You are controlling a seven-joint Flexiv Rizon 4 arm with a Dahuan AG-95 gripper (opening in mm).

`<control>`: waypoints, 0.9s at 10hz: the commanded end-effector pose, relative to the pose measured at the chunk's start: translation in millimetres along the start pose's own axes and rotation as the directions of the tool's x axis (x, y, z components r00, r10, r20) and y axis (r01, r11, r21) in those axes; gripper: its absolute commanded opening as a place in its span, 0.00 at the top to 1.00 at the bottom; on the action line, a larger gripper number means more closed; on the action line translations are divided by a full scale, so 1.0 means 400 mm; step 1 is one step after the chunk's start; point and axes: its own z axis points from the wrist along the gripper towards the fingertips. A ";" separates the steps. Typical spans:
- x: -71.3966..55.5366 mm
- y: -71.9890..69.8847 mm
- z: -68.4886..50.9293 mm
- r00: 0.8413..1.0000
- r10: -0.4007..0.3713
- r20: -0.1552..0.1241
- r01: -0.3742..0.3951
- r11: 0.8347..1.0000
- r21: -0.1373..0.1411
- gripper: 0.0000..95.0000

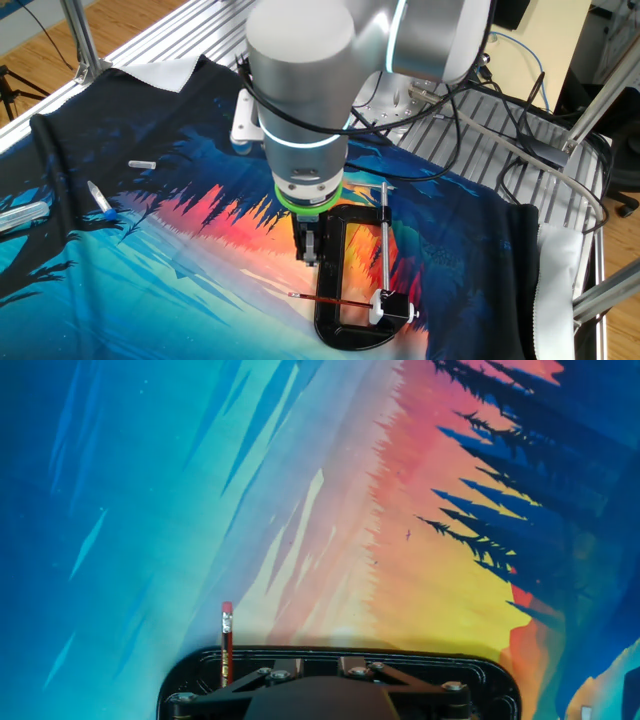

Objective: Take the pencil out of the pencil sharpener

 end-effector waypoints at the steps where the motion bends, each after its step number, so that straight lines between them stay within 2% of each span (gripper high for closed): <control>1: 0.001 -0.003 -0.002 1.000 0.003 -0.004 -0.003 1.000 -0.001 0.60; 3: 0.001 -0.003 -0.002 1.000 -0.019 0.001 0.019 1.000 -0.010 0.60; 4: 0.001 -0.003 -0.002 1.000 -0.021 0.004 0.021 1.000 -0.009 0.40; 7: 0.001 -0.003 -0.002 1.000 -0.015 0.020 0.015 1.000 -0.007 0.40; 9: 0.001 -0.003 -0.002 0.999 -0.034 0.014 0.034 0.999 -0.009 0.40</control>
